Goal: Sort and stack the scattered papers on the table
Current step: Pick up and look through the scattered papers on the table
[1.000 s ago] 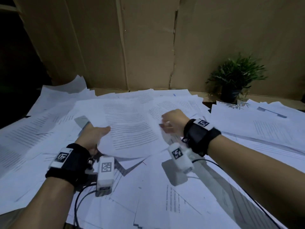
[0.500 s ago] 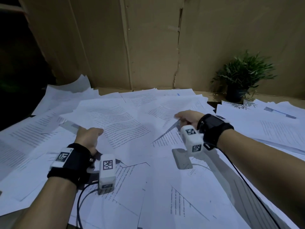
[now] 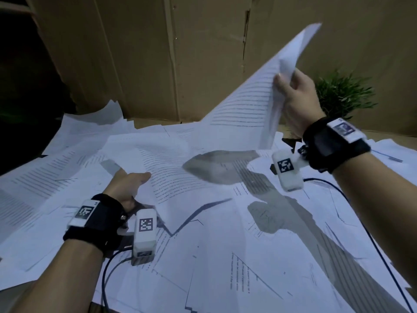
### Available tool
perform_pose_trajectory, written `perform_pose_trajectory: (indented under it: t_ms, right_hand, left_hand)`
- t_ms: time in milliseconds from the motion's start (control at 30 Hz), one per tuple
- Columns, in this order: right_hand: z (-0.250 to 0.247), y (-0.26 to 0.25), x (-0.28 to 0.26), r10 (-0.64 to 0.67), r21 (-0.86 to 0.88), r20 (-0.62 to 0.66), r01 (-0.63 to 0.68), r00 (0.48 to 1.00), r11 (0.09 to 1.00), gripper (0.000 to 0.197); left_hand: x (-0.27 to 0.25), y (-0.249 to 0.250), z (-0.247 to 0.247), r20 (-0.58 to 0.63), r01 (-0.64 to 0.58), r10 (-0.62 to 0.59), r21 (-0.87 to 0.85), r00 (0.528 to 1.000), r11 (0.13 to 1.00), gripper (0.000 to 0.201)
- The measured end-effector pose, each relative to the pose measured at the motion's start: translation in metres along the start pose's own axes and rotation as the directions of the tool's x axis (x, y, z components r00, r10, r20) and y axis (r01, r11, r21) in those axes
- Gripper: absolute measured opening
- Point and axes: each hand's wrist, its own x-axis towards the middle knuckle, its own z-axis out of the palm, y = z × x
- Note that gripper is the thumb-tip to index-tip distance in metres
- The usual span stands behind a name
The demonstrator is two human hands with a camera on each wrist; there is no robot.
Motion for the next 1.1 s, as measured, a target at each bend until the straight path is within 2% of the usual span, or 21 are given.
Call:
perform_pose_trajectory:
  t_ms: [67,100,133,200,267,300,367,400,433,500,600,667,800,900,1033,1100]
  right_hand:
    - [0.010,-0.011,-0.002,0.176,0.276,0.199,-0.227,0.964,0.934,0.021]
    - [0.016,-0.012,-0.005,0.276,0.296,0.246,-0.343,0.929,0.891,0.022]
    - [0.023,-0.005,-0.010,0.386,0.237,0.247,-0.442,0.889,0.865,0.021]
    - [0.035,0.018,-0.024,0.541,-0.046,0.179,-0.543,0.822,0.839,0.018]
    - [0.043,0.040,-0.041,0.584,-0.415,0.110,-0.497,0.804,0.762,0.017]
    - [0.045,0.049,-0.049,0.599,-0.545,0.096,-0.461,0.795,0.700,0.016]
    - [0.051,0.062,-0.060,0.643,-0.682,0.059,-0.439,0.764,0.585,0.031]
    - [0.054,0.067,-0.063,0.650,-0.687,0.036,-0.454,0.759,0.568,0.040]
    - [0.058,0.069,-0.064,0.650,-0.681,0.026,-0.463,0.759,0.568,0.045]
    - [0.064,0.073,-0.063,0.643,-0.662,0.091,-0.436,0.761,0.610,0.047]
    - [0.069,0.073,-0.060,0.664,-0.648,0.212,-0.405,0.717,0.644,0.047]
    - [0.069,0.072,-0.058,0.677,-0.641,0.210,-0.423,0.706,0.640,0.048]
    - [0.064,0.069,-0.057,0.735,-0.584,0.217,-0.518,0.642,0.625,0.059]
    - [0.061,0.058,-0.060,0.704,-0.489,0.350,-0.520,0.618,0.700,0.032]
    - [0.062,0.057,-0.068,0.647,-0.411,0.444,-0.501,0.620,0.762,0.033]
    - [0.068,0.052,-0.075,0.639,-0.427,0.501,-0.475,0.584,0.769,0.030]
  left_hand:
    - [-0.007,0.000,0.006,0.099,-0.017,0.019,-0.017,0.995,1.000,0.030]
    - [-0.011,0.000,0.009,0.134,-0.031,0.034,-0.024,0.990,0.999,0.032]
    - [-0.013,0.001,0.010,0.143,-0.044,0.046,-0.018,0.989,0.999,0.033]
    - [-0.018,0.003,0.014,0.152,-0.083,0.080,0.011,0.985,0.996,0.032]
    - [-0.020,0.004,0.015,0.158,-0.112,0.107,0.019,0.982,0.994,0.029]
    - [-0.021,0.004,0.017,0.156,-0.109,0.105,0.017,0.982,0.994,0.025]
    - [-0.022,0.005,0.018,0.151,-0.065,0.066,-0.015,0.986,0.998,0.025]
    - [-0.021,0.005,0.019,0.171,-0.039,0.045,-0.040,0.984,0.998,0.032]
    - [-0.021,0.005,0.019,0.200,-0.027,0.036,-0.047,0.979,0.999,0.038]
    - [-0.023,0.004,0.019,0.256,-0.052,0.057,-0.027,0.965,0.998,0.034]
    - [-0.021,-0.001,0.017,0.282,-0.126,0.104,0.059,0.954,0.990,0.033]
    - [-0.019,-0.002,0.015,0.272,-0.164,0.132,0.097,0.953,0.982,0.036]
    - [-0.015,0.003,0.013,0.258,-0.245,0.212,0.103,0.943,0.964,0.033]
    - [-0.017,0.005,0.015,0.235,-0.223,0.223,-0.028,0.946,0.974,0.032]
    - [-0.017,0.005,0.016,0.152,-0.205,0.214,-0.075,0.965,0.976,0.030]
    - [-0.015,0.002,0.015,0.175,-0.165,0.163,-0.006,0.971,0.986,0.032]
